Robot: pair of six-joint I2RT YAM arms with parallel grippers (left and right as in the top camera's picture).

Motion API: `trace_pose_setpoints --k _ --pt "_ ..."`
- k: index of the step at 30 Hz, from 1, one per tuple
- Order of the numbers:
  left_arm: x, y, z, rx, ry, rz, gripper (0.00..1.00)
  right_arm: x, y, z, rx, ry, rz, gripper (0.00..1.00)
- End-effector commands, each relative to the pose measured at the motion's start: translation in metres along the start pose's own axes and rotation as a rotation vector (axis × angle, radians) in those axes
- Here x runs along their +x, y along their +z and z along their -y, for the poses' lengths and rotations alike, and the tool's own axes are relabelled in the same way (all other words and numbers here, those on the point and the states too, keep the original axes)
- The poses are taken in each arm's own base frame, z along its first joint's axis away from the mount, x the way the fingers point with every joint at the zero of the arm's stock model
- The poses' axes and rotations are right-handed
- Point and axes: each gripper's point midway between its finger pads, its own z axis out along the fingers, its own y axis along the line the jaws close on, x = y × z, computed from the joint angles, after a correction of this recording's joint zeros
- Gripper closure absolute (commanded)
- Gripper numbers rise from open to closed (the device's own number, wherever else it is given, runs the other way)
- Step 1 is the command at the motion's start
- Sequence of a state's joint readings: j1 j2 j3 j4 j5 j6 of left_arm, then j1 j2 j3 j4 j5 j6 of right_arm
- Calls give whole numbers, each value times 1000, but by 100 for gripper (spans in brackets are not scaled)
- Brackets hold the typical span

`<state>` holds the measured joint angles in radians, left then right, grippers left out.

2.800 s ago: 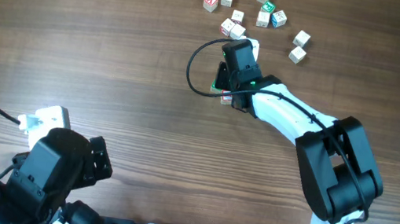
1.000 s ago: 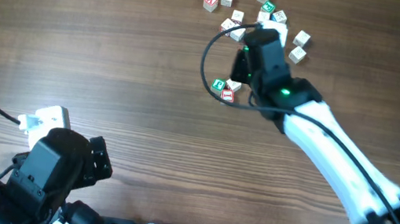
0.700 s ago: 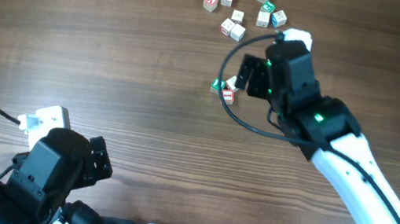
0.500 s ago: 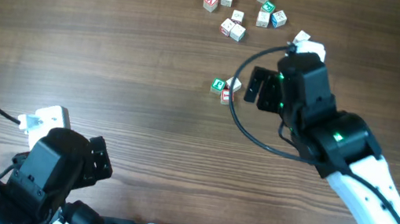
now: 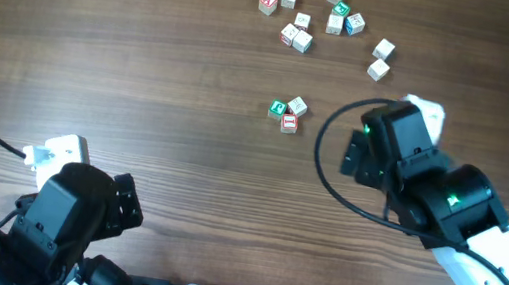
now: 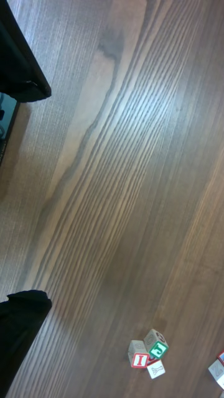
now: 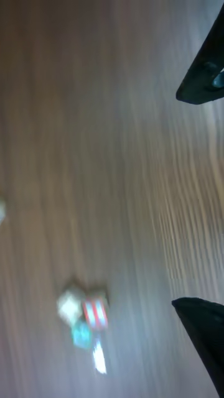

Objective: Form a circle

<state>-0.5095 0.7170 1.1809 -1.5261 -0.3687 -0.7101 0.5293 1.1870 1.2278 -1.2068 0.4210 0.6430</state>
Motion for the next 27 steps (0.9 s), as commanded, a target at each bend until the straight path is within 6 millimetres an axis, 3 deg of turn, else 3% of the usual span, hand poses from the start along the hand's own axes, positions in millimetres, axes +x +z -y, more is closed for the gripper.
trace_pose_setpoints --k 1,8,16,24,27 --pt "1 1 0 -4 -11 -5 0 -25 -17 44 200 148 178 0" --pt "1 1 0 -4 -11 -5 0 -29 -37 69 161 323 288 0" --pt "1 1 0 -4 -11 -5 0 -34 -42 75 -56 156 416 0" --pt "1 1 0 -4 -11 -5 0 -21 -60 121 -80 344 704 0" --pt "1 1 0 -4 -11 -5 0 -15 -59 115 -147 306 812 0"
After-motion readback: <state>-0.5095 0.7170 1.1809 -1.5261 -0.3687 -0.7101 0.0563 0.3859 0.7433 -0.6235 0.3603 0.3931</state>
